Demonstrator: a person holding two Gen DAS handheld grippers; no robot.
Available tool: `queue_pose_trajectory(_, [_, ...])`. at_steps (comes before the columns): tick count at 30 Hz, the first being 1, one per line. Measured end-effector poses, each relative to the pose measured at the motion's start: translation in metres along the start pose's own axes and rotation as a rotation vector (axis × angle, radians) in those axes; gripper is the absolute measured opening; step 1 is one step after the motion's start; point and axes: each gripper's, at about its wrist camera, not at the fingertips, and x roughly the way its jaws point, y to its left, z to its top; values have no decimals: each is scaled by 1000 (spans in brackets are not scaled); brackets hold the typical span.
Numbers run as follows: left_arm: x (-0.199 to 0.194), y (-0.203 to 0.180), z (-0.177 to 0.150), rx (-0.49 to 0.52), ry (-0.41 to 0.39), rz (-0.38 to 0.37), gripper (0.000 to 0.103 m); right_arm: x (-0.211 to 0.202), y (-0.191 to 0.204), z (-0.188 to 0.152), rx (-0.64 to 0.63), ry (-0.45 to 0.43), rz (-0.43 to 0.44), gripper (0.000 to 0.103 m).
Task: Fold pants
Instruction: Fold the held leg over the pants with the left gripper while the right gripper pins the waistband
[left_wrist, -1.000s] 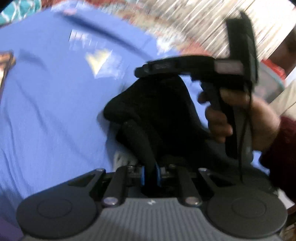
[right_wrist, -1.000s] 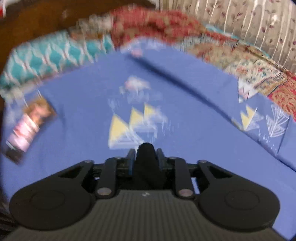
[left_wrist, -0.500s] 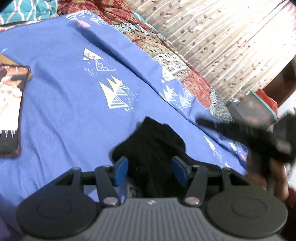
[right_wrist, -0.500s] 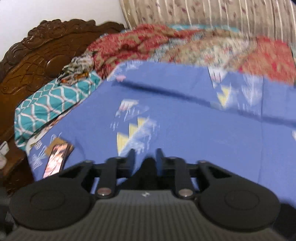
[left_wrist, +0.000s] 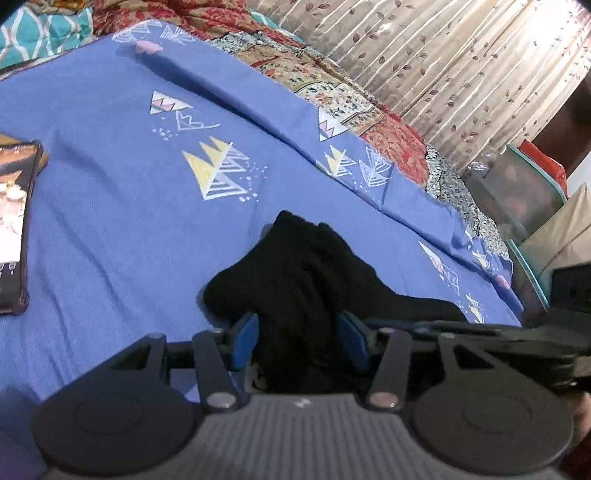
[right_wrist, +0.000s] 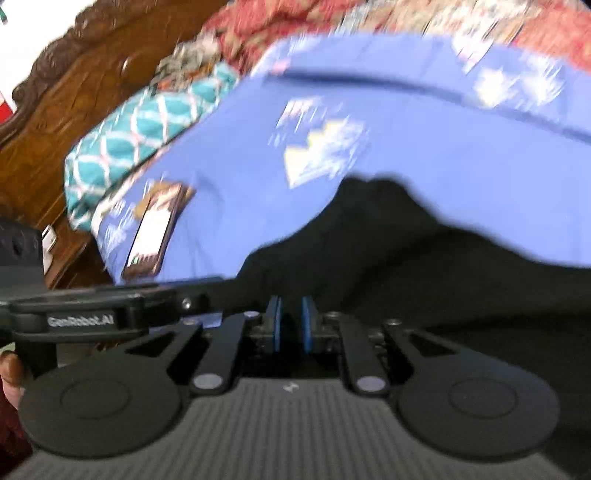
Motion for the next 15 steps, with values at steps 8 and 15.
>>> queue_pose_trajectory(8, [38, -34, -9, 109, 86, 16, 48, 32, -13, -55, 105, 178, 8, 16])
queue_pose_trajectory(15, [24, -32, -15, 111, 86, 71, 46, -29, -15, -61, 101, 26, 34, 17])
